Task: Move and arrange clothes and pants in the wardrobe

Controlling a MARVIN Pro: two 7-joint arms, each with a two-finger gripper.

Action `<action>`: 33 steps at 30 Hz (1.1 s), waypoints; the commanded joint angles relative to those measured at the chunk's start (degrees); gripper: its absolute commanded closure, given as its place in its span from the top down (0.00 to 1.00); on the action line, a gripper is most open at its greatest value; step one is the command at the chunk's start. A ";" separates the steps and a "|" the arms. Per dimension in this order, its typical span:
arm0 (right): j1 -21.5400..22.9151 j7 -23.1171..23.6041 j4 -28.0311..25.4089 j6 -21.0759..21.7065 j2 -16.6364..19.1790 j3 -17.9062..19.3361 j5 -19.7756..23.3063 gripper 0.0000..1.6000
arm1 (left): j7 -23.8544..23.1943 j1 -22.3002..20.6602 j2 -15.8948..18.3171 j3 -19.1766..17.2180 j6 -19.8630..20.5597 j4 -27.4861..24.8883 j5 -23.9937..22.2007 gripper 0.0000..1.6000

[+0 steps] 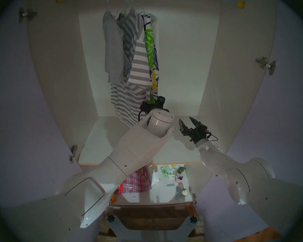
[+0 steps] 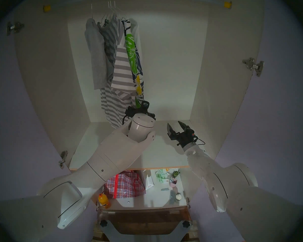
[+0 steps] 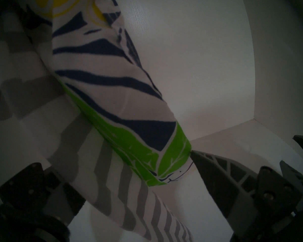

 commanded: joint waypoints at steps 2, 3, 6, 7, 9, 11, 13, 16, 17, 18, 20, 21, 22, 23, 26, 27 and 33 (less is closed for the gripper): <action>1.48 0.11 -0.83 0.07 0.00 0.13 0.11 1.00 | 0.55 -2.51 -4.67 0.02 -2.04 0.94 0.02 1.00; 1.48 0.12 -0.83 0.07 0.00 0.14 0.11 1.00 | -0.40 -2.94 -5.09 0.62 -1.45 1.49 0.00 1.00; 1.49 0.13 -0.83 0.10 0.01 0.15 0.11 1.00 | -2.81 -3.98 -6.43 1.54 -1.62 3.93 -0.84 1.00; 1.49 0.14 -0.84 0.10 0.01 0.15 0.11 1.00 | -2.68 -4.35 -6.98 1.73 -1.41 5.08 -0.71 1.00; 1.49 0.14 -0.84 0.11 0.01 0.16 0.11 1.00 | -1.75 -4.53 -7.91 1.55 -1.25 6.43 -0.51 1.00; 1.49 0.14 -0.83 0.10 0.01 0.16 0.11 1.00 | 1.32 -4.62 -9.59 1.03 1.65 8.05 -0.34 1.00; 1.49 0.14 -0.82 0.09 0.00 0.16 0.10 1.00 | 3.24 -3.86 -10.88 0.42 3.58 8.79 -0.63 1.00; 1.49 0.14 -0.82 0.09 0.00 0.17 0.10 1.00 | 6.86 -1.69 -13.32 -0.30 5.86 8.07 -1.29 1.00; 1.49 0.14 -0.81 0.08 0.00 0.17 0.10 1.00 | 8.58 -0.80 -14.53 -0.69 7.09 7.74 -1.65 1.00; 1.49 0.13 -0.81 0.08 0.00 0.17 0.09 1.00 | 9.75 -0.10 -15.33 -0.58 7.85 7.58 -1.65 1.00; 1.50 0.13 -0.80 0.06 -0.01 0.17 0.09 1.00 | 11.27 0.95 -16.22 0.22 7.17 6.77 -1.09 1.00; 1.49 0.13 -0.79 0.06 -0.01 0.17 0.09 1.00 | 11.71 1.20 -16.55 0.76 7.05 6.41 -1.01 1.00; 1.49 0.12 -0.79 0.05 -0.01 0.17 0.09 1.00 | 11.32 1.01 -16.57 1.85 7.07 6.25 -0.80 1.00; 1.49 0.12 -0.78 0.04 -0.01 0.17 0.08 1.00 | 10.62 0.82 -16.51 2.66 6.86 5.97 -0.97 1.00; 1.50 0.13 -0.79 0.06 -0.01 0.18 0.08 1.00 | 8.81 -0.50 -15.87 4.19 7.00 6.40 -1.69 1.00; 1.50 0.14 -0.79 0.07 -0.01 0.18 0.08 1.00 | 9.00 -0.94 -15.79 4.17 6.60 7.10 -1.51 1.00; 1.50 0.12 -0.77 0.04 -0.01 0.19 0.07 1.00 | 11.18 -3.86 -12.50 4.82 3.57 9.65 1.48 1.00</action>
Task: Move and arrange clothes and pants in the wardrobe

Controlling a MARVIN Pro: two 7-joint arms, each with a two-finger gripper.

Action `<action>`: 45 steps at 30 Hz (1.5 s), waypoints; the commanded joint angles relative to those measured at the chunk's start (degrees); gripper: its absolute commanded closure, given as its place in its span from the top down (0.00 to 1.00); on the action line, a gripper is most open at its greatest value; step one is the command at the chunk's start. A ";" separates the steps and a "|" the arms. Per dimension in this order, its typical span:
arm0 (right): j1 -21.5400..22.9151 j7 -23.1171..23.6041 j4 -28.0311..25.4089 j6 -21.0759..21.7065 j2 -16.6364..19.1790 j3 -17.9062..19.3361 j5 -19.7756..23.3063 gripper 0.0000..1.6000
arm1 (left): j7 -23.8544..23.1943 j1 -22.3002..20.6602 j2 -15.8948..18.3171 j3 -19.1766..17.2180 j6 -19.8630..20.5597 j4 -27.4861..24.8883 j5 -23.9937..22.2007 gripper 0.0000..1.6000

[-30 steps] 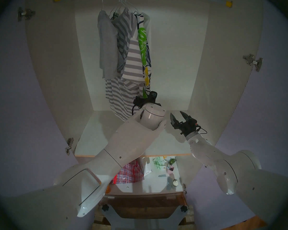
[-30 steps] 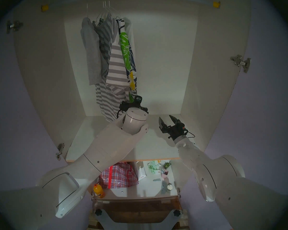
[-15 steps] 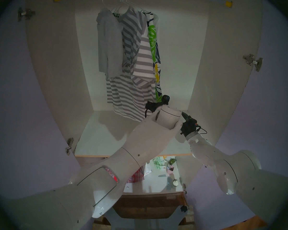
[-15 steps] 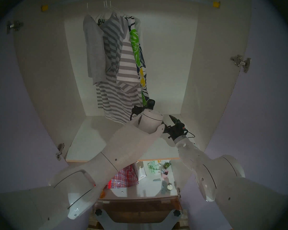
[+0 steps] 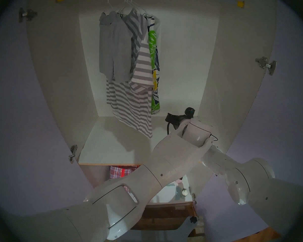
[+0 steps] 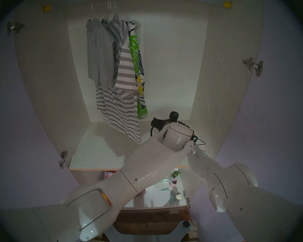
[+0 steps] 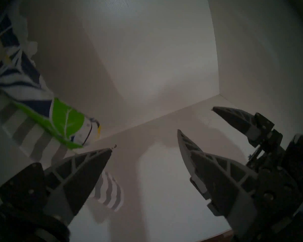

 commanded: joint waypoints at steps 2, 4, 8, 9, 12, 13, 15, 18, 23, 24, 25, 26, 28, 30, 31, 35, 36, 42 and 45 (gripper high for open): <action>1.49 0.11 -0.85 0.05 0.04 0.13 0.10 1.00 | 0.90 -5.18 4.10 0.31 -2.73 0.37 3.58 1.00; 1.48 0.10 -0.83 0.03 0.04 0.14 0.10 1.00 | -0.62 -6.39 6.45 0.92 -3.39 -0.21 3.96 1.00; 1.49 0.11 -0.83 0.04 0.04 0.15 0.09 1.00 | -5.84 -10.20 11.74 3.40 -4.35 0.23 3.87 1.00; 1.49 0.11 -0.83 0.04 0.04 0.15 0.09 1.00 | -7.59 -11.58 13.04 4.15 -4.76 0.70 3.80 1.00; 1.49 0.12 -0.83 0.05 0.04 0.16 0.08 1.00 | -13.89 -15.29 15.73 5.70 -5.44 2.50 3.42 1.00; 1.49 0.11 -0.83 0.04 0.03 0.16 0.08 1.00 | -16.29 -16.65 16.54 6.40 -5.94 3.04 3.22 1.00; 1.49 0.11 -0.82 0.03 0.03 0.16 0.08 1.00 | -19.56 -19.08 17.29 7.45 -6.08 4.67 3.34 1.00; 1.49 0.10 -0.81 0.01 0.03 0.17 0.07 1.00 | -26.55 -22.91 17.66 8.47 -5.72 7.27 1.68 1.00; 1.49 0.10 -0.79 0.00 0.02 0.17 0.06 1.00 | -31.14 -26.83 16.39 8.14 -7.49 13.65 1.93 1.00; 1.48 0.09 -0.79 -0.01 0.02 0.17 0.06 1.00 | -32.31 -27.83 16.01 8.01 -8.06 15.29 2.10 1.00; 1.48 0.09 -0.78 -0.02 0.02 0.17 0.06 1.00 | -33.65 -29.29 15.20 8.27 -8.20 18.00 2.44 1.00; 1.47 0.09 -0.77 -0.03 0.02 0.17 0.05 1.00 | -34.79 -30.15 14.71 7.81 -8.78 19.72 2.29 1.00; 1.47 0.08 -0.77 -0.03 0.01 0.18 0.05 1.00 | -35.96 -32.06 13.39 7.69 -9.57 23.87 2.73 1.00; 1.48 0.09 -0.76 -0.03 0.01 0.18 0.04 1.00 | -36.02 -33.51 12.39 7.27 -10.42 27.19 2.65 1.00; 1.48 0.09 -0.76 -0.03 0.01 0.18 0.04 1.00 | -36.02 -33.51 12.39 7.27 -10.42 27.19 2.65 1.00; 1.50 0.11 -0.78 0.02 0.02 0.20 0.04 1.00 | -39.78 -35.29 8.30 7.81 -11.86 33.68 1.72 1.00; 1.50 0.11 -0.78 0.02 0.02 0.20 0.04 1.00 | -40.94 -35.37 7.61 8.31 -12.54 34.46 1.67 1.00; 1.51 0.13 -0.79 0.04 0.02 0.22 0.03 1.00 | -49.86 -37.98 3.78 11.91 -14.38 41.58 3.55 1.00; 1.50 0.11 -0.76 0.00 0.01 0.22 0.02 1.00 | -50.59 -39.12 3.80 14.31 -18.28 42.59 5.07 1.00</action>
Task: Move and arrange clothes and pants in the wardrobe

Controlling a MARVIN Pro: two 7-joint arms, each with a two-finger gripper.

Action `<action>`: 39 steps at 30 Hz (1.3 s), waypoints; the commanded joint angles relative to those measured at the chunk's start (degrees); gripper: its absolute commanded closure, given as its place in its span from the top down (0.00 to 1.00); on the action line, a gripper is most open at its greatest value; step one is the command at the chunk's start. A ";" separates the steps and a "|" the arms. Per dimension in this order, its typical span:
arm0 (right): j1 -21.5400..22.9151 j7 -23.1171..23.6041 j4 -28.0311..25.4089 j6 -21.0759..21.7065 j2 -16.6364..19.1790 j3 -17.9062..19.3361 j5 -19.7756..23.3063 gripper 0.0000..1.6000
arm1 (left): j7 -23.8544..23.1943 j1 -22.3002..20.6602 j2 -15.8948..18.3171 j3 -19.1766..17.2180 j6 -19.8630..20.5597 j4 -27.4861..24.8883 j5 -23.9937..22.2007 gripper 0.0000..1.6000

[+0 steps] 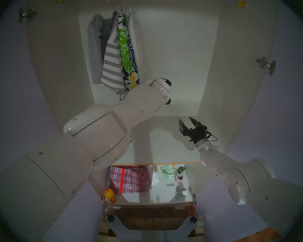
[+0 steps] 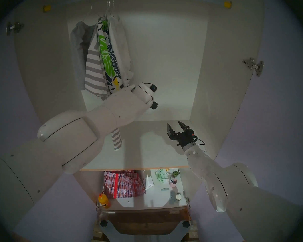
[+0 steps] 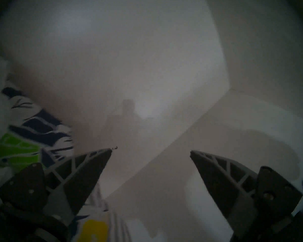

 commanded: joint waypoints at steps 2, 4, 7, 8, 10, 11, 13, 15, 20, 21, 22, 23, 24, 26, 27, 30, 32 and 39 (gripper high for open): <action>1.50 0.10 -0.86 0.00 0.07 0.13 0.10 1.00 | 2.66 -3.62 0.88 1.87 -7.88 -1.58 2.56 1.00; 1.50 0.10 -0.87 0.01 0.07 0.14 0.10 1.00 | 4.15 -3.92 1.56 3.11 -10.37 -1.26 3.58 1.00; 1.51 0.11 -0.88 0.04 0.07 0.15 0.09 1.00 | 7.09 -4.10 2.73 5.10 -15.23 -1.26 4.85 1.00; 1.51 0.12 -0.88 0.04 0.07 0.15 0.09 1.00 | 7.64 -4.33 2.81 5.76 -15.33 -1.18 5.17 1.00; 1.51 0.13 -0.90 0.06 0.08 0.16 0.09 1.00 | 8.91 -4.68 2.88 6.94 -16.54 -0.96 5.50 1.00; 1.51 0.13 -0.89 0.06 0.08 0.16 0.08 1.00 | 10.19 -5.18 2.58 7.71 -15.24 -0.19 5.95 1.00; 1.51 0.12 -0.88 0.04 0.07 0.17 0.08 1.00 | 12.33 -5.69 2.99 7.45 -15.56 0.00 5.40 1.00; 1.51 0.11 -0.87 0.02 0.07 0.17 0.07 1.00 | 13.95 -6.51 3.77 7.93 -14.64 0.29 6.15 1.00; 1.50 0.10 -0.85 0.00 0.06 0.18 0.05 1.00 | 20.59 -8.50 5.63 8.70 -13.11 0.39 7.72 1.00; 1.50 0.11 -0.85 0.00 0.06 0.19 0.05 1.00 | 21.35 -8.94 5.95 9.23 -12.27 0.29 8.23 1.00; 1.51 0.11 -0.85 0.01 0.06 0.19 0.05 1.00 | 22.71 -9.17 6.06 9.23 -11.44 0.24 8.26 1.00; 1.51 0.11 -0.85 0.01 0.06 0.19 0.05 1.00 | 22.71 -9.17 6.06 9.23 -11.44 0.24 8.26 1.00; 1.51 0.11 -0.85 0.02 0.06 0.20 0.05 1.00 | 24.01 -9.42 6.21 8.45 -10.57 0.07 7.37 1.00; 1.51 0.11 -0.86 0.02 0.06 0.20 0.04 1.00 | 25.59 -9.81 6.73 7.43 -8.73 0.21 6.60 1.00; 1.51 0.12 -0.86 0.02 0.06 0.20 0.04 1.00 | 26.23 -9.81 7.10 6.84 -7.64 0.07 6.57 1.00; 1.51 0.12 -0.86 0.03 0.06 0.22 0.03 1.00 | 28.83 -9.68 8.56 3.69 -4.07 -0.89 5.35 1.00; 1.51 0.12 -0.86 0.02 0.06 0.22 0.03 1.00 | 29.32 -9.65 9.18 3.32 -3.33 -1.17 5.43 1.00; 1.51 0.11 -0.84 0.00 0.05 0.25 -0.01 1.00 | 30.41 -9.23 14.70 -0.73 1.17 -4.55 5.15 1.00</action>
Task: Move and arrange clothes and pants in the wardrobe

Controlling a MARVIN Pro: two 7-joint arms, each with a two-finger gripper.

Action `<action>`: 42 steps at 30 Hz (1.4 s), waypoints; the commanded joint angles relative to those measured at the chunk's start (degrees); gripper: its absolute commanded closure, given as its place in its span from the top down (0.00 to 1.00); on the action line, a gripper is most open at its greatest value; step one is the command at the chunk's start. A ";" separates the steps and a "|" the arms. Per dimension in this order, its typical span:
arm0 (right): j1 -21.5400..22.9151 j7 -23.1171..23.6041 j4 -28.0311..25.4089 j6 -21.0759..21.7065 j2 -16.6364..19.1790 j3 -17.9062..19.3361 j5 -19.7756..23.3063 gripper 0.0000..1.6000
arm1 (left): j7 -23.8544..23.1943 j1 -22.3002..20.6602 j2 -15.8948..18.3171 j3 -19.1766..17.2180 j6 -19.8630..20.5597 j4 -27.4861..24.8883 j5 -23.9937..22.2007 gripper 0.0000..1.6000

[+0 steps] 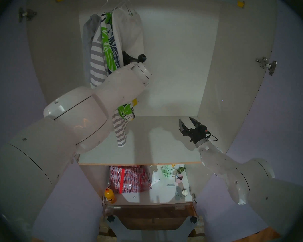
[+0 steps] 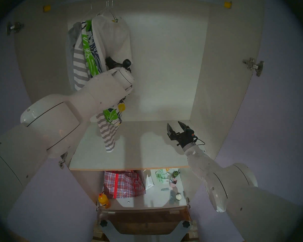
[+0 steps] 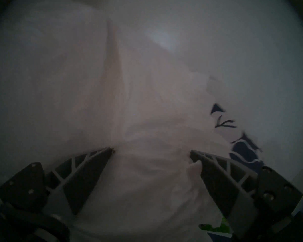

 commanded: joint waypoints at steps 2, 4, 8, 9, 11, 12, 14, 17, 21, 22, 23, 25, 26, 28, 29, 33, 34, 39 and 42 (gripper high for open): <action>1.50 0.10 -0.88 0.00 0.06 0.13 0.10 1.00 | 1.36 -2.29 4.11 -1.43 4.83 -4.88 -0.03 1.00; 1.50 0.10 -0.88 0.00 0.06 0.14 0.10 1.00 | -0.99 -2.02 5.87 -0.97 7.26 -7.89 -0.01 1.00; 1.51 0.11 -0.88 0.02 0.06 0.15 0.09 1.00 | -1.52 -2.44 6.51 -1.70 8.78 -9.33 -0.95 1.00; 1.51 0.12 -0.89 0.03 0.06 0.15 0.09 1.00 | -1.73 -2.33 7.16 -1.96 10.11 -10.38 -1.16 1.00; 1.51 0.13 -0.90 0.05 0.07 0.16 0.09 1.00 | -1.90 -2.06 7.79 -2.46 11.35 -11.03 -1.59 1.00; 1.51 0.14 -0.91 0.06 0.07 0.17 0.09 1.00 | -1.95 -0.85 9.85 -3.91 12.85 -13.55 -2.83 1.00; 1.51 0.13 -0.90 0.04 0.07 0.17 0.09 1.00 | -1.17 0.65 12.59 -5.08 16.33 -16.01 -3.33 1.00; 1.51 0.11 -0.88 0.01 0.06 0.17 0.08 1.00 | -0.71 2.76 15.77 -6.30 17.93 -19.78 -3.48 1.00; 1.48 0.08 -0.83 -0.05 0.04 0.17 0.06 1.00 | 2.76 6.10 21.15 -8.60 24.33 -27.12 -3.42 1.00; 1.47 0.08 -0.83 -0.06 0.04 0.18 0.06 1.00 | 3.15 7.17 22.28 -9.55 25.84 -29.11 -3.51 1.00; 1.47 0.07 -0.82 -0.06 0.04 0.18 0.05 1.00 | 3.83 8.33 23.28 -10.43 27.83 -30.74 -3.33 1.00; 1.47 0.07 -0.80 -0.07 0.03 0.18 0.05 1.00 | 5.26 10.88 25.04 -13.17 27.83 -34.50 -3.36 1.00; 1.46 0.07 -0.80 -0.08 0.03 0.18 0.04 1.00 | 5.74 12.16 26.38 -14.10 27.83 -36.85 -3.41 1.00; 1.45 0.06 -0.79 -0.09 0.03 0.19 0.04 1.00 | 7.06 14.77 28.40 -16.32 27.83 -40.49 -3.41 1.00; 1.45 0.06 -0.78 -0.09 0.02 0.19 0.04 1.00 | 7.91 15.99 29.42 -17.45 27.83 -41.89 -3.36 1.00; 1.46 0.06 -0.76 -0.09 0.02 0.20 0.02 1.00 | 9.65 23.40 35.65 -22.90 27.83 -53.59 -4.92 1.00; 1.47 0.06 -0.76 -0.09 0.02 0.20 0.02 1.00 | 9.79 24.64 36.21 -23.37 27.83 -54.89 -4.95 1.00; 1.50 0.08 -0.79 -0.05 0.03 0.21 0.02 1.00 | 8.35 29.67 37.64 -24.71 27.83 -62.14 -7.71 1.00; 1.51 0.08 -0.79 -0.05 0.03 0.21 0.02 1.00 | 6.15 32.22 38.40 -24.10 27.83 -67.90 -11.65 1.00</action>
